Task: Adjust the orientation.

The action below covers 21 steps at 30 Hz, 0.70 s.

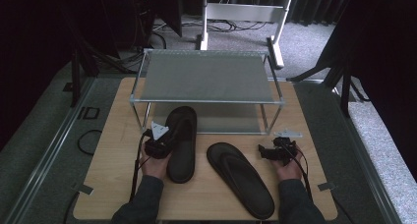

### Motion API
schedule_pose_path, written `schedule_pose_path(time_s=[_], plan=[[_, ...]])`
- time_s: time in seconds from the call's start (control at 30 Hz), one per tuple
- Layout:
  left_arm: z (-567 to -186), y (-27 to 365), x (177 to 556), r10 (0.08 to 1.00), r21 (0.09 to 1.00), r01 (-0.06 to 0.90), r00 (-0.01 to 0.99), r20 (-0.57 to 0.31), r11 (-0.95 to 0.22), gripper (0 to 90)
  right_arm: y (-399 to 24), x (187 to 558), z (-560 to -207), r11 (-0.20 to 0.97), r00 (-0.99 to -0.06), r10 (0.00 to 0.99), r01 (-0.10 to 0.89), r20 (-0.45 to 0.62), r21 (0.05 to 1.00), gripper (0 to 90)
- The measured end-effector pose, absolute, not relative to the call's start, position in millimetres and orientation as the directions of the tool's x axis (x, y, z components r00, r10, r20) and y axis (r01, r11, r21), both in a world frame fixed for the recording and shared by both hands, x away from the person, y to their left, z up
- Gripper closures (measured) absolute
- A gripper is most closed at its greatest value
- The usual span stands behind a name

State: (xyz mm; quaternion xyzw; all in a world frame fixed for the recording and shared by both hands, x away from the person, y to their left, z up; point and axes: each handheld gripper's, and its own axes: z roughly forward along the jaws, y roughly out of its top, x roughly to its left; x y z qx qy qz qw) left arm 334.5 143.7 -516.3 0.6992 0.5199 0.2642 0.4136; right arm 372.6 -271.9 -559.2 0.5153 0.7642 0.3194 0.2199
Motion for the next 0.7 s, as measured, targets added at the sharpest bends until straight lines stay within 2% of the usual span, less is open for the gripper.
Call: schedule_pose_path(time_s=[0.27, 0.53, 0.7], plan=[[-522.4, 133.3, 357.5, 0.937, 0.855, 0.5, 0.345, -0.05, -0.138, 73.1, -271.9, 372.6, -559.2, 0.265, -0.372, 0.928, 0.647, -0.007, 0.715, 11.1], [-529.9, 114.4, 385.6, 0.932, 0.856, 0.476, 0.362, 0.018, -0.201, 73.1, -271.7, 372.5, -559.1, 0.263, -0.371, 0.929, 0.648, -0.006, 0.715, 11.1], [-530.9, 113.7, 391.4, 0.939, 0.858, 0.472, 0.343, 0.032, -0.202, 73.1, -271.8, 372.5, -559.1, 0.263, -0.371, 0.929, 0.648, -0.006, 0.715, 11.1]])
